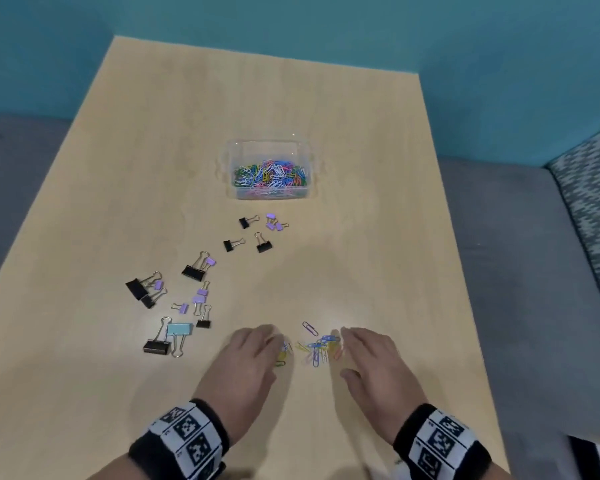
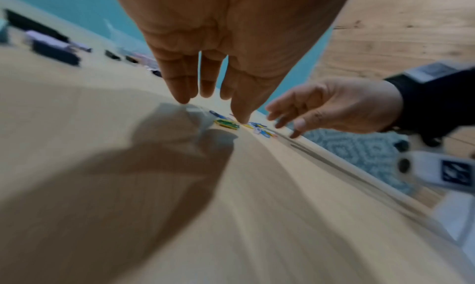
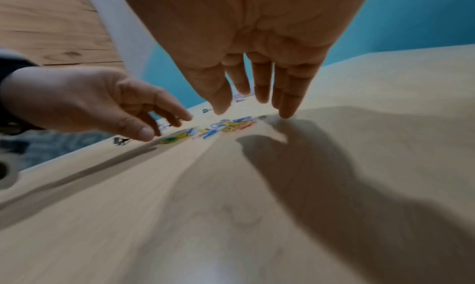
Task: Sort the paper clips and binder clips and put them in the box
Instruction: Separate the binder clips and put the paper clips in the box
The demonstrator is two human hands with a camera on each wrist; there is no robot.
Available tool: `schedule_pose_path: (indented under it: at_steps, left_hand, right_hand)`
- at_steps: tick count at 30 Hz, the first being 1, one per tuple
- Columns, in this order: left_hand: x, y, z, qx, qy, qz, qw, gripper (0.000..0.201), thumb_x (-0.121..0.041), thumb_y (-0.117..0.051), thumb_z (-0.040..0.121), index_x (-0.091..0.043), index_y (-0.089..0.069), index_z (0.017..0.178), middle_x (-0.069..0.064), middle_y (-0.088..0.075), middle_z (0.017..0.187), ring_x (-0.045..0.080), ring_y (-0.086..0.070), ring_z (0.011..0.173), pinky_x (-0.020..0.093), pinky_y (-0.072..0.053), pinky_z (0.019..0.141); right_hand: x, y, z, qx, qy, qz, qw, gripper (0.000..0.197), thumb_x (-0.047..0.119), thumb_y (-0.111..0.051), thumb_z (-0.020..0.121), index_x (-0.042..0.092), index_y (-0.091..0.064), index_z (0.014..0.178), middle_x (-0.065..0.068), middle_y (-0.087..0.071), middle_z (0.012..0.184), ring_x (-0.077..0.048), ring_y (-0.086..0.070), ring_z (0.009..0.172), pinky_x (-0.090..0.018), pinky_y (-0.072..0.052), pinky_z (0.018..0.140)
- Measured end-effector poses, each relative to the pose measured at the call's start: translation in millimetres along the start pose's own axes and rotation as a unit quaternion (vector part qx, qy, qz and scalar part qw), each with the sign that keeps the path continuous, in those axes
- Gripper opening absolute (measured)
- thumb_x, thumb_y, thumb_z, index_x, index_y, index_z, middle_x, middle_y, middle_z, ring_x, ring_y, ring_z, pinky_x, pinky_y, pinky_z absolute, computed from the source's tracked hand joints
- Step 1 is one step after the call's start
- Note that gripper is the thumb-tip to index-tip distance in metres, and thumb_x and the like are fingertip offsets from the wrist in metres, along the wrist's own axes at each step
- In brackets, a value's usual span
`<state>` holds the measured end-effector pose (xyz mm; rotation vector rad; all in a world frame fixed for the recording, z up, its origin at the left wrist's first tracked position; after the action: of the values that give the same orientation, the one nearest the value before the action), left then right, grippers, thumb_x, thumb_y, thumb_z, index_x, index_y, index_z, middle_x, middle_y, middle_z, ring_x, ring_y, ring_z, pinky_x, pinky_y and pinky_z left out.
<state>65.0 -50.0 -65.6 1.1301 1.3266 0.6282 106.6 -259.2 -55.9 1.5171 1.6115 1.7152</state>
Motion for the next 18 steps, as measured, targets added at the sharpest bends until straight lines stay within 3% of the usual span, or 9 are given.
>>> schedule_pose_path:
  at_steps: [2, 5, 10, 14, 18]
  left_hand:
    - [4, -4, 0, 0.025, 0.034, 0.009, 0.999, 0.061, -0.020, -0.073, 0.067, -0.020, -0.051, 0.124, -0.002, -0.051, 0.116, 0.021, -0.049, 0.090, 0.030, -0.049, 0.081]
    - [-1, -12, 8, 0.045, 0.061, -0.019, 0.997, 0.057, -0.015, -0.070, 0.072, -0.022, -0.049, 0.124, -0.003, -0.048, 0.109, 0.021, -0.049, 0.087, 0.032, -0.051, 0.074]
    - [-15, -14, 35, 0.047, 0.095, -0.048, 0.993, 0.034, -0.015, -0.059, 0.082, -0.020, -0.053, 0.115, 0.000, -0.046, 0.108, 0.023, -0.048, 0.092, 0.032, -0.044, 0.077]
    - [-15, -12, 46, 0.053, 0.118, -0.035, 0.991, 0.018, -0.010, -0.050, 0.086, -0.017, -0.056, 0.102, 0.002, -0.046, 0.104, 0.023, -0.049, 0.089, 0.030, -0.039, 0.070]
    - [-15, -9, 50, 0.064, 0.136, -0.022, 0.988, 0.019, -0.003, -0.049, 0.083, -0.020, -0.041, 0.083, -0.001, -0.039, 0.089, 0.022, -0.043, 0.079, 0.031, -0.034, 0.064]
  right_hand:
    - [-2, -5, -3, 0.013, -0.046, -0.028, 0.998, 0.065, 0.025, -0.062, 0.079, 0.026, -0.037, 0.139, 0.006, -0.046, 0.122, -0.019, -0.041, 0.106, -0.020, -0.037, 0.089]
    - [6, -18, 4, 0.048, -0.085, 0.013, 0.995, 0.062, 0.027, -0.062, 0.082, 0.027, -0.038, 0.139, 0.006, -0.040, 0.114, -0.019, -0.038, 0.106, -0.022, -0.037, 0.091]
    - [22, -21, 30, 0.026, -0.108, 0.053, 0.992, 0.031, 0.024, -0.063, 0.085, 0.023, -0.054, 0.115, 0.003, -0.041, 0.106, -0.019, -0.041, 0.101, -0.028, -0.041, 0.081]
    - [27, -19, 44, 0.025, -0.104, 0.037, 0.994, 0.009, 0.018, -0.057, 0.090, 0.021, -0.050, 0.095, 0.005, -0.036, 0.094, -0.018, -0.040, 0.087, -0.028, -0.030, 0.067]
    - [27, -14, 49, 0.040, -0.110, 0.021, 0.993, 0.014, 0.008, -0.050, 0.088, 0.021, -0.047, 0.089, 0.003, -0.038, 0.091, -0.021, -0.039, 0.079, -0.030, -0.029, 0.063]
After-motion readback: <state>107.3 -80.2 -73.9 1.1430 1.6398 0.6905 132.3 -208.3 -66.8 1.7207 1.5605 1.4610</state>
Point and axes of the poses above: each hand's wrist, its own z-axis towards the middle knuckle, its own y-axis out of the back of the hand, x = y × z, the point moved 5 cm from there along z, towards the middle knuckle
